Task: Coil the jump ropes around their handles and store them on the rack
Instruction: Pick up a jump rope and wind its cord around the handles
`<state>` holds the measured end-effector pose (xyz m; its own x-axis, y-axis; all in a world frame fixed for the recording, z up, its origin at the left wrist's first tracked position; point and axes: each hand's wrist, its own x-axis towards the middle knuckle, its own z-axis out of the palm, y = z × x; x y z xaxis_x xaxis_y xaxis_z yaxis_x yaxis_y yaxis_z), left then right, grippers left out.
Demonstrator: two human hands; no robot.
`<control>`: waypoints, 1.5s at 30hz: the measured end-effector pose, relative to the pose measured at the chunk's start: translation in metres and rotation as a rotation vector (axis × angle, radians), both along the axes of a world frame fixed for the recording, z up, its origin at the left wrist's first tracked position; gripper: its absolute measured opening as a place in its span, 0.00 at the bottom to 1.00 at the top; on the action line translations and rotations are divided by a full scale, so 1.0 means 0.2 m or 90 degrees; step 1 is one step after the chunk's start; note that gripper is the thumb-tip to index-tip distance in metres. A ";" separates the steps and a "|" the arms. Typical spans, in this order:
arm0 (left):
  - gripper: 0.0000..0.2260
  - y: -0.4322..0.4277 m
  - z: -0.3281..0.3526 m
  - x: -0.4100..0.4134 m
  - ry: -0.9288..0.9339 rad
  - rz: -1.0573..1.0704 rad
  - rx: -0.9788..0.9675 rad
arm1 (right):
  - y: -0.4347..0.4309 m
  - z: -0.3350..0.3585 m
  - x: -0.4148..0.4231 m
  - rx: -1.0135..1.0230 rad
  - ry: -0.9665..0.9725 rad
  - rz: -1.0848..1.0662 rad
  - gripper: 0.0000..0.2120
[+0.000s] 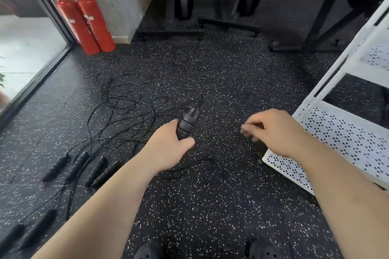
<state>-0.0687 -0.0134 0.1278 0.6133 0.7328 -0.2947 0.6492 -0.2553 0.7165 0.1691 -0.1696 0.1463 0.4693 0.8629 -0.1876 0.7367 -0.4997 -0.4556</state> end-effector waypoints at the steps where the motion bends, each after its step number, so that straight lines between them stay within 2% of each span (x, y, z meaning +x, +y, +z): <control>1: 0.06 -0.01 0.01 0.00 0.025 -0.027 0.066 | 0.01 0.02 -0.02 0.034 -0.012 -0.005 0.10; 4: 0.11 -0.05 0.04 0.00 0.070 -0.084 0.211 | 0.03 0.04 -0.07 0.139 -0.038 -0.002 0.13; 6: 0.14 -0.07 0.04 0.00 0.083 -0.108 0.289 | 0.05 0.03 -0.11 0.211 -0.036 0.036 0.14; 8: 0.16 -0.08 0.04 0.00 0.079 -0.131 0.351 | 0.07 0.02 -0.15 0.260 -0.012 0.078 0.18; 10: 0.17 -0.08 0.04 0.00 0.073 -0.155 0.382 | 0.07 0.04 -0.19 0.261 0.024 0.112 0.23; 12: 0.17 -0.09 0.04 0.00 0.050 -0.158 0.367 | 0.08 0.02 -0.21 0.245 0.070 0.135 0.21; 15: 0.14 -0.09 0.04 0.01 -0.020 -0.097 0.234 | 0.09 0.00 -0.22 0.218 0.133 0.115 0.18; 19: 0.09 -0.10 0.01 0.03 -0.111 -0.045 0.048 | 0.13 -0.01 -0.21 0.261 0.134 0.076 0.20; 26: 0.13 -0.08 0.01 0.08 -0.298 0.220 -0.261 | 0.15 -0.01 -0.18 0.250 0.062 -0.007 0.13; 29: 0.14 -0.13 0.01 0.10 -0.377 0.258 -0.405 | 0.16 -0.04 -0.28 0.244 0.067 -0.027 0.11; 32: 0.14 -0.17 0.02 0.15 -0.482 0.374 -0.548 | 0.18 -0.10 -0.44 0.241 0.056 -0.011 0.12; 35: 0.22 -0.13 -0.01 0.17 -0.496 0.467 -0.614 | 0.17 -0.18 -0.58 0.223 0.072 0.004 0.20; 39: 0.33 -0.12 -0.05 0.18 -0.473 0.432 -0.697 | 0.17 -0.21 -0.62 0.209 0.076 0.004 0.32; 41: 0.37 -0.14 -0.05 0.18 -0.484 0.407 -0.724 | 0.17 -0.21 -0.62 0.201 0.020 -0.002 0.34; 45: 0.35 -0.17 -0.02 0.18 -0.484 0.408 -0.746 | 0.17 -0.20 -0.65 0.199 -0.125 0.004 0.32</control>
<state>-0.0330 -0.0482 0.1237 0.5632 0.5112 -0.6492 -0.1743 0.8415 0.5114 0.0399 -0.1364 0.1058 0.4650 0.8672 0.1780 0.8277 -0.3544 -0.4352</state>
